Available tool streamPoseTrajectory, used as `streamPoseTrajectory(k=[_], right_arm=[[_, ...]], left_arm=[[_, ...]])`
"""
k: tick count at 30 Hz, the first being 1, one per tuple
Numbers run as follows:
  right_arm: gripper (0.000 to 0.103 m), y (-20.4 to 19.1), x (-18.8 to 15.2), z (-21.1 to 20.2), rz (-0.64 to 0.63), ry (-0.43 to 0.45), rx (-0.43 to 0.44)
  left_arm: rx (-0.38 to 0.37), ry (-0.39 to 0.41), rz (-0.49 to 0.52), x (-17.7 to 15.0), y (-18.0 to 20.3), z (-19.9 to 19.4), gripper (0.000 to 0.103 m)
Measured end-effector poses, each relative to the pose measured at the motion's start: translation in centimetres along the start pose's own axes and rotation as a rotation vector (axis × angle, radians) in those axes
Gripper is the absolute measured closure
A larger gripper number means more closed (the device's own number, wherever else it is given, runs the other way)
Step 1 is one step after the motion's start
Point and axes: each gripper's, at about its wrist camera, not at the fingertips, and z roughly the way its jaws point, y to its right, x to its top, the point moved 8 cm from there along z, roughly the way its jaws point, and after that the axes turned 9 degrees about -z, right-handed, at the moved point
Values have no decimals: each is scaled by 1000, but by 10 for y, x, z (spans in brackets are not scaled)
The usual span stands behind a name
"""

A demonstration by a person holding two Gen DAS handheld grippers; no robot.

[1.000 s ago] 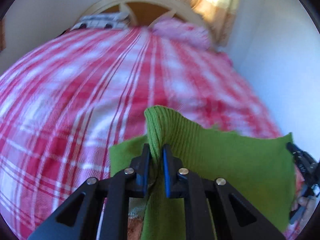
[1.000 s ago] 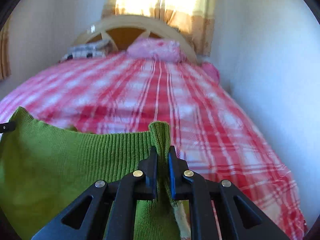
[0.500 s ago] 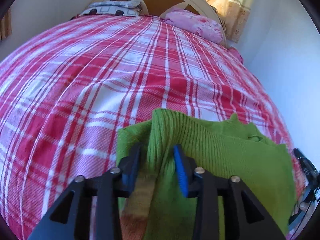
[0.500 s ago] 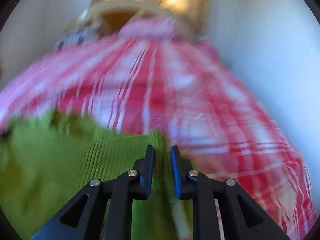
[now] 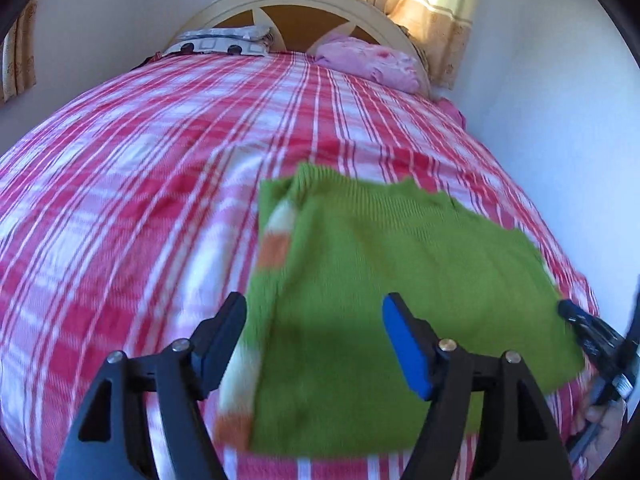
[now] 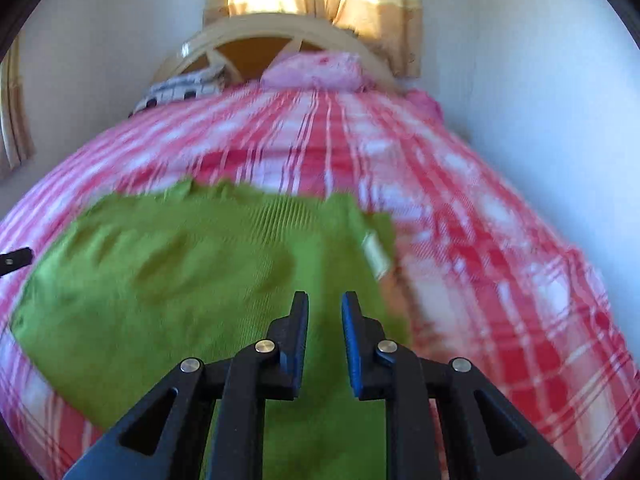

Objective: Fold small clothes

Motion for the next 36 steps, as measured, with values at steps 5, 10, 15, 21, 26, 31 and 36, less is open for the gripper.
streamPoseTrajectory(k=[5, 10, 15, 21, 26, 31, 36], right_arm=[[85, 2, -12, 21, 30, -55, 32], [85, 1, -13, 21, 31, -46, 34], [85, 0, -12, 20, 25, -49, 24], [85, -38, 7, -36, 75, 48, 97], [85, -117, 1, -46, -92, 34, 208], [84, -135, -26, -17, -118, -44, 208], [83, -133, -25, -17, -86, -36, 243]], left_arm=[[56, -9, -18, -32, -20, -4, 18], [58, -26, -68, -42, -35, 2, 11], [90, -39, -39, -45, -31, 10, 6], [82, -45, -34, -48, -31, 10, 1], [91, -29, -53, -48, -34, 4, 1], [95, 54, -240, -56, -68, -28, 1], [90, 86, -332, -76, -77, -51, 1]])
